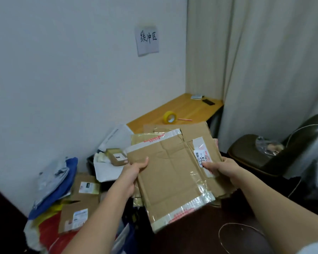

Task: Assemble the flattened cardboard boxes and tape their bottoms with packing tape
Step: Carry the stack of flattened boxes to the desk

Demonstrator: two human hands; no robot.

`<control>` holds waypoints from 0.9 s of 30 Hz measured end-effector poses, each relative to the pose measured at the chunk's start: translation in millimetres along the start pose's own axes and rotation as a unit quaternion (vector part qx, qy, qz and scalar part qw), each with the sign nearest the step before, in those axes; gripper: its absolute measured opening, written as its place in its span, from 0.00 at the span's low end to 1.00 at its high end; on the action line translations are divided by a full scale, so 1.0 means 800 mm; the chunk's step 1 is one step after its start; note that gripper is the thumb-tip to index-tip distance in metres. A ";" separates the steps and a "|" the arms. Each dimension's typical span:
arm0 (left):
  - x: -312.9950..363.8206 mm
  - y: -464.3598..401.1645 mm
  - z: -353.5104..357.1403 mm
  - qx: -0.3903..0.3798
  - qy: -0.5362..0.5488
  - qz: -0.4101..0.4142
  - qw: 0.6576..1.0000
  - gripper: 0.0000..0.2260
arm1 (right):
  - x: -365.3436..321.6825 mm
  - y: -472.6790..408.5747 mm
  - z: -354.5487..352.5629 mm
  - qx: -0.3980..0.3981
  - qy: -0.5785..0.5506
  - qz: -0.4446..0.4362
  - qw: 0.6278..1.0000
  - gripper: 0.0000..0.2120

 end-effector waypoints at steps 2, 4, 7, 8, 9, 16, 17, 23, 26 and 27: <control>0.025 -0.052 0.018 -0.015 -0.007 -0.004 1.000 0.21 | -0.025 -0.043 -0.006 0.016 -0.002 0.004 1.000 0.24; 0.048 -0.100 0.035 -0.031 -0.016 -0.015 0.999 0.24 | -0.052 -0.081 -0.009 0.022 -0.005 0.001 1.000 0.21; 0.082 -0.171 0.070 -0.059 -0.036 -0.032 0.997 0.24 | -0.086 -0.138 -0.024 0.027 -0.012 -0.001 1.000 0.16; 0.090 -0.191 0.085 -0.069 -0.041 -0.042 0.996 0.21 | -0.094 -0.156 -0.033 0.029 -0.009 0.005 1.000 0.16; 0.096 -0.210 0.101 -0.079 -0.042 -0.054 0.995 0.17 | -0.099 -0.176 -0.044 0.032 -0.006 0.015 0.999 0.16; 0.110 -0.360 0.212 -0.127 -0.062 -0.124 0.982 0.11 | -0.101 -0.326 -0.133 0.037 -0.004 0.128 0.991 0.16; 0.110 -0.384 0.229 -0.128 -0.066 -0.128 0.981 0.12 | -0.103 -0.351 -0.144 0.035 -0.007 0.134 0.990 0.15; 0.144 -0.523 0.330 -0.119 -0.090 -0.131 0.980 0.16 | -0.152 -0.495 -0.210 0.013 -0.033 0.150 0.988 0.23; 0.175 -0.579 0.366 -0.120 -0.085 -0.124 0.981 0.16 | -0.192 -0.559 -0.231 -0.011 -0.049 0.154 0.987 0.25; 0.186 -0.599 0.376 -0.117 -0.084 -0.121 0.982 0.17 | -0.207 -0.580 -0.235 -0.017 -0.051 0.154 0.987 0.24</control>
Point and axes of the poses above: each hand's wrist, its own y-axis away from the middle knuckle, its own z-axis out of the palm, x = y × z, the point moved 7 cm from there along -y, towards the middle knuckle, and after that the axes turned 15 degrees about -y, right-handed, at the moved point
